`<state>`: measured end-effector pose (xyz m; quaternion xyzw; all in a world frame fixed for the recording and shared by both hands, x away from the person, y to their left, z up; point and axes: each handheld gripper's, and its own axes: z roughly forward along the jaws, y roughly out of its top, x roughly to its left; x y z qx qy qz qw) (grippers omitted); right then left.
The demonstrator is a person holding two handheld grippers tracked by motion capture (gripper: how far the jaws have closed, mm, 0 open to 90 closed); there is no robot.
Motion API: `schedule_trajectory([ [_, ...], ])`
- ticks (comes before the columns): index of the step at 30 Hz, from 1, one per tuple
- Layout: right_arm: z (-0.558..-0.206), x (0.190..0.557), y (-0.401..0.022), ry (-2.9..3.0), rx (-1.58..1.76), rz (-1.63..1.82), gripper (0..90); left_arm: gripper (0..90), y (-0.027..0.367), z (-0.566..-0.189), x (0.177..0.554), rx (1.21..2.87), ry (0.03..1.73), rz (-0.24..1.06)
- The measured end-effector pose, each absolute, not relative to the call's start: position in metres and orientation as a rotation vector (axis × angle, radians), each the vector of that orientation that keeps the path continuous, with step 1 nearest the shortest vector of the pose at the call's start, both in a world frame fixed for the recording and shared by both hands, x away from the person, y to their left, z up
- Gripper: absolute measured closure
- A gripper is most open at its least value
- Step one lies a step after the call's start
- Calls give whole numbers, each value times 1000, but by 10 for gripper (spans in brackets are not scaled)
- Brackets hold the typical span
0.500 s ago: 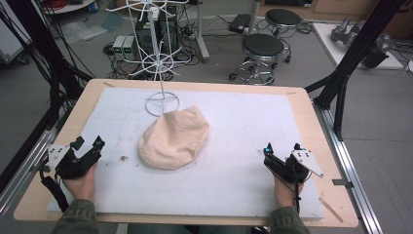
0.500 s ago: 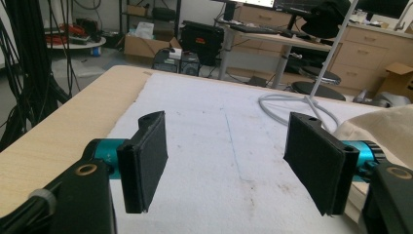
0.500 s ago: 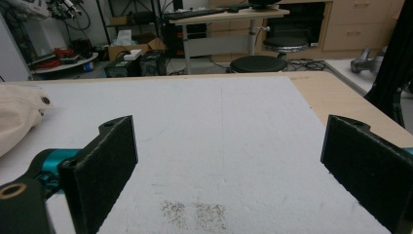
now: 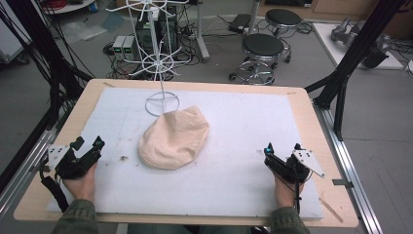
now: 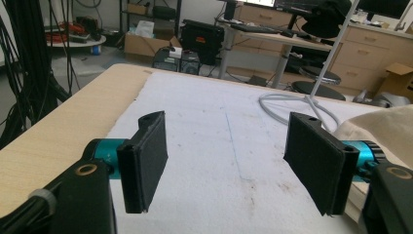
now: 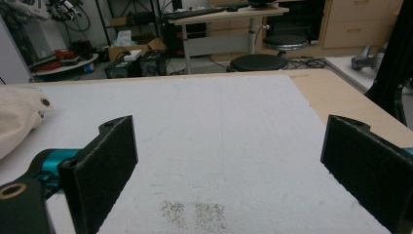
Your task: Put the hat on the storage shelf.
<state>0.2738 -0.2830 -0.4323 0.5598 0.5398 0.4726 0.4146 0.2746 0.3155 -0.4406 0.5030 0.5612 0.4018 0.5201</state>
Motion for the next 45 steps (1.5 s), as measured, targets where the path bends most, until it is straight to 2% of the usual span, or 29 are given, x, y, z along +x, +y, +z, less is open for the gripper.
schedule_trajectory([
  [18,-432,275,-284,1355,1415,1197,53,323,317,-440,279,1184,1358,926],
  [22,-432,275,-287,1349,1423,1201,53,319,316,-435,281,1190,1328,865],
  [27,-433,276,-286,1356,1418,1201,53,314,311,-426,281,1204,1271,857],
  [37,-432,275,-286,1353,1410,1193,54,306,293,-403,292,1328,1195,756],
  [45,-433,276,-283,1364,1405,1197,54,333,276,-394,309,1399,1177,680],
])
